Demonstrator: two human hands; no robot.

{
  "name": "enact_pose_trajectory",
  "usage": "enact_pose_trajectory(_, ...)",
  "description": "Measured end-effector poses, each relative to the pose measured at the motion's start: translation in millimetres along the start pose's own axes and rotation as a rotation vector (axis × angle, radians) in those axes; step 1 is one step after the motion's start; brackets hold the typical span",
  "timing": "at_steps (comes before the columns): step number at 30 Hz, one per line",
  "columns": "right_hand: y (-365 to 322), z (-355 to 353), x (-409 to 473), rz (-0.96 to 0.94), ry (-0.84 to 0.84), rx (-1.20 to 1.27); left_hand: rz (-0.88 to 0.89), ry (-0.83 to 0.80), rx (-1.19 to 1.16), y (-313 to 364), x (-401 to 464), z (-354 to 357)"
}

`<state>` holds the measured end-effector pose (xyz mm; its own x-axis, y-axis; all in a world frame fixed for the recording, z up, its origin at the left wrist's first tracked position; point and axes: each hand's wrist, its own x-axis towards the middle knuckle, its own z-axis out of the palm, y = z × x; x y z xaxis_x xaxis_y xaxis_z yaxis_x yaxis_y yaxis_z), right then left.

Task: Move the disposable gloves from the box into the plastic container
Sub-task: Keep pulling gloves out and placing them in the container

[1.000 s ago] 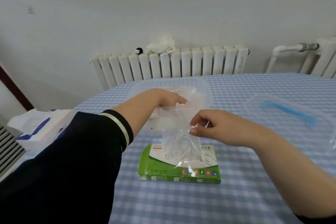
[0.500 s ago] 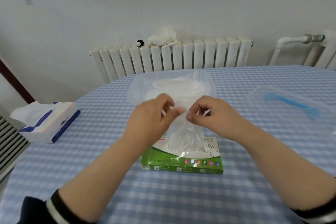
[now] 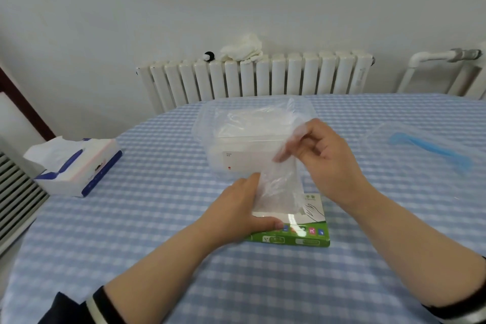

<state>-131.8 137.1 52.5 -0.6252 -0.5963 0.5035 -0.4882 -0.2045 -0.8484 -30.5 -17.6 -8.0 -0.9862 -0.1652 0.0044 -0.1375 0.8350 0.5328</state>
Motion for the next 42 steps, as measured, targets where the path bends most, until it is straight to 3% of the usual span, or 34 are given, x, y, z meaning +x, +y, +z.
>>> enact_pose_trajectory(3, -17.9, -12.7, 8.9, -0.067, 0.222, 0.155, -0.014, -0.017, 0.025, 3.2, -2.7, -0.2)
enact_pose_trajectory(8, -37.2, -35.3, 15.0, 0.029, 0.485, 0.270, -0.035, -0.066, 0.042, 9.6, -5.2, -7.7)
enact_pose_trajectory(11, -36.2, -35.4, 14.3, 0.097, 0.511, 0.310, -0.011, -0.061, -0.172, 13.9, -6.3, -15.7)
enact_pose_trajectory(15, -34.1, -28.0, 14.7, 0.161, 0.514, 0.310, 0.110, 0.233, -0.474, 36.6, -8.7, -33.0)
enact_pose_trajectory(18, -30.8, -21.8, 13.5, 0.197, 0.522, 0.275, 0.132, 0.201, -0.546, 65.3, -1.8, -44.8)
enact_pose_trajectory(22, -24.8, -20.7, 10.5, 0.189, 0.477, 0.197, 0.012, 0.229, -0.993, 90.2, 17.1, -51.9)
enact_pose_trajectory(24, -23.5, -22.2, 10.3, 0.160, 0.455, 0.172, -0.017, 0.187, -1.081, 95.4, 25.5, -57.3)
enact_pose_trajectory(30, -19.6, -21.8, 13.9, 0.163, 0.458, 0.190, 0.039, 0.425, -0.806, 100.5, 49.9, -64.9)
enact_pose_trajectory(35, -17.0, -26.6, 20.7, 0.178, 0.451, 0.166, 0.088, 0.499, -0.597, 97.9, 70.0, -81.8)
enact_pose_trajectory(37, -18.7, -31.1, 27.4, 0.223, 0.346, 0.107, 0.142, 0.570, -0.474, 92.2, 82.9, -95.4)
enact_pose_trajectory(40, -23.2, -38.7, 43.4, 0.375, 0.022, 0.005, 0.194, 0.618, -0.381, 77.1, 101.6, -112.9)
enact_pose_trajectory(42, -22.2, -43.2, 58.6, 0.431, -0.065, -0.042, 0.210, 0.644, -0.319, 65.1, 111.9, -122.0)
